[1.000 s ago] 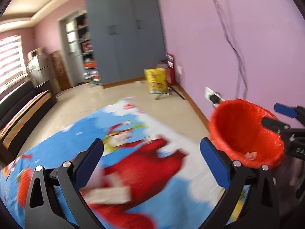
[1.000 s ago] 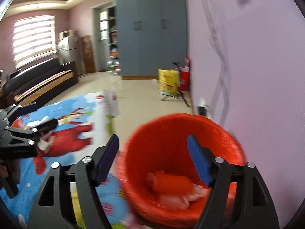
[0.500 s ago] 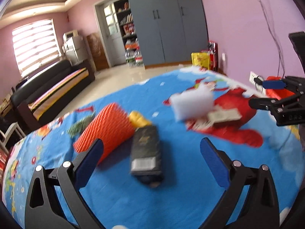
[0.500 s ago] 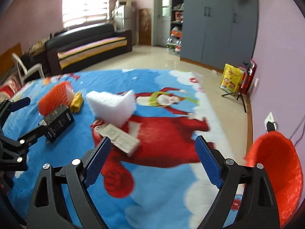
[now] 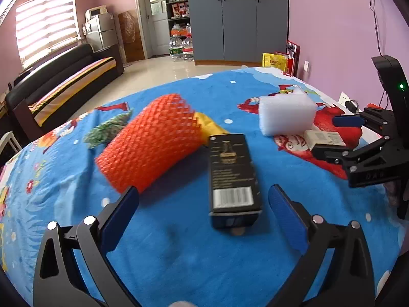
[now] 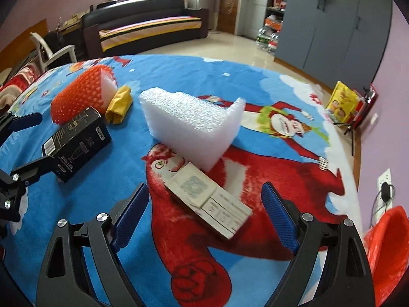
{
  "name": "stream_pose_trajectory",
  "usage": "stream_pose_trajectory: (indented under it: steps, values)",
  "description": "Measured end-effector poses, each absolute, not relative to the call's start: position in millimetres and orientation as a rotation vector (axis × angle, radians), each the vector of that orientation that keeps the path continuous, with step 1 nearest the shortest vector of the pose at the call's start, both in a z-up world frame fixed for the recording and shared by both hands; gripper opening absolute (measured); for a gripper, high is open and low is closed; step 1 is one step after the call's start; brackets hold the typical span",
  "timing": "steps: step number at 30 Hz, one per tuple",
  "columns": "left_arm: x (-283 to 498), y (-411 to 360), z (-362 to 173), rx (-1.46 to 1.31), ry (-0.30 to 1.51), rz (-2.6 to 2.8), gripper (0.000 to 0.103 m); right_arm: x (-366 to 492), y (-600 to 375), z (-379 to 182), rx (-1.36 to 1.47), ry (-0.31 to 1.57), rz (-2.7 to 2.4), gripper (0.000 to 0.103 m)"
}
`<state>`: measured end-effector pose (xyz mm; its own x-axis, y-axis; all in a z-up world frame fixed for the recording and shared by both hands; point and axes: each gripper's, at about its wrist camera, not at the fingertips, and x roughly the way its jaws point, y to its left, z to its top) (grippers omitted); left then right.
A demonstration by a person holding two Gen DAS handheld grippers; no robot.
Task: Collect trash
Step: 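Grasp the black barcode box with the left tool while the right tool grasps the beige cardboard box, then carry both boxes over the red bin and open both tools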
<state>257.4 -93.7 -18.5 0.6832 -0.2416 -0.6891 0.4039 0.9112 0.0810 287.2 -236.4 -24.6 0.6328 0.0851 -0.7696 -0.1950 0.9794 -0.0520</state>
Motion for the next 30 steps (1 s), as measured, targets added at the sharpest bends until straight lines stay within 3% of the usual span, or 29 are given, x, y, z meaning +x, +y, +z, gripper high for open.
stream_pose_trajectory:
  steps: [3, 7, 9, 11, 16, 20, 22, 26, 28, 30]
  values:
    - [260, -110, -22, 0.268, 0.748, -0.376, 0.098, 292, -238, -27, -0.13, 0.901, 0.171, 0.079]
    - [264, -123, -26, 0.287, 0.77, -0.367, 0.097, 286, -244, -31, -0.116, 0.937, 0.206, 0.061]
    - [266, -124, -28, 0.274, 0.782, -0.368, 0.097, 281, -248, -31, -0.113, 0.94, 0.215, 0.046]
    - [267, -123, -28, 0.267, 0.779, -0.359, 0.097, 275, -253, -30, -0.103, 0.942, 0.221, 0.041]
    - [274, -119, -28, 0.227, 0.79, -0.342, 0.097, 267, -259, -30, -0.07, 0.935, 0.234, 0.04]
    - [281, -118, -28, 0.205, 0.799, -0.333, 0.09, 268, -253, -31, -0.081, 0.922, 0.226, 0.042]
    - [285, -119, -29, 0.198, 0.806, -0.339, 0.078, 270, -247, -31, -0.097, 0.919, 0.219, 0.042]
    - [287, -122, -33, 0.186, 0.842, -0.366, 0.039, 272, -239, -30, -0.124, 0.913, 0.214, 0.04]
    - [285, -123, -33, 0.197, 0.837, -0.368, 0.038, 270, -236, -30, -0.14, 0.91, 0.22, 0.031]
    - [280, -124, -32, 0.213, 0.819, -0.376, 0.038, 267, -233, -29, -0.161, 0.903, 0.213, 0.031]
